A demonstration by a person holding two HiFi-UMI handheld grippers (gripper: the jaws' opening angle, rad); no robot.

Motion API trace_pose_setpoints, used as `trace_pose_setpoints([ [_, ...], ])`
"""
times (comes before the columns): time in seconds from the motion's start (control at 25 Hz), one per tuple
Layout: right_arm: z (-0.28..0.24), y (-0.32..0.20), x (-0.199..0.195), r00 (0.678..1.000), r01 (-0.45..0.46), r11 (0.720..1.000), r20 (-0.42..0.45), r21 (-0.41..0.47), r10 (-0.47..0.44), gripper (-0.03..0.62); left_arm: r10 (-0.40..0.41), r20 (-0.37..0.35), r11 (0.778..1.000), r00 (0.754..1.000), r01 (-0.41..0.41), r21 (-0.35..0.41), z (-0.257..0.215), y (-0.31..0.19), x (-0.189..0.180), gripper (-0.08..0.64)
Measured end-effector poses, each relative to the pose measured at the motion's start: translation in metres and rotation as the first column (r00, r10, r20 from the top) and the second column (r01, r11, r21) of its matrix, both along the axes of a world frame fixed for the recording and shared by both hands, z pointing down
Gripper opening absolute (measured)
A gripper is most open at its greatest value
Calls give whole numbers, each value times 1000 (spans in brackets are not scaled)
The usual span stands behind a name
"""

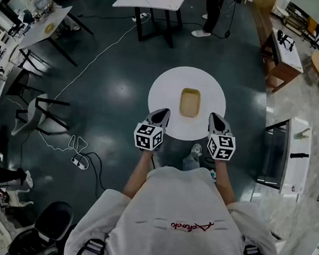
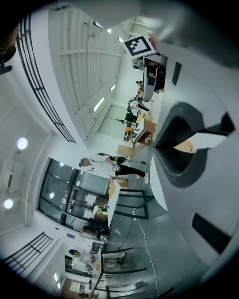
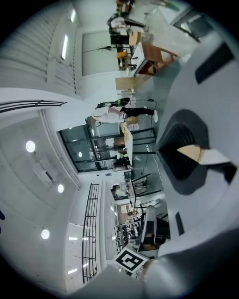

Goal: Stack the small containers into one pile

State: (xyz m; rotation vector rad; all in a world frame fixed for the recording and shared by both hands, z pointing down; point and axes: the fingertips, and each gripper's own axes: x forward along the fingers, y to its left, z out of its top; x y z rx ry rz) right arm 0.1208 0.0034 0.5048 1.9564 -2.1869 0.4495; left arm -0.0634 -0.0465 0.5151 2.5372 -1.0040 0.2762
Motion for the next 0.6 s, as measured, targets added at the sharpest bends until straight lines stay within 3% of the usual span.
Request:
trace_pose_setpoints([
  [0.6,-2,28,-16,1000,9,1000,2,-3,-9,20,33,9,999,999,-34,20,-5,23,-2,9],
])
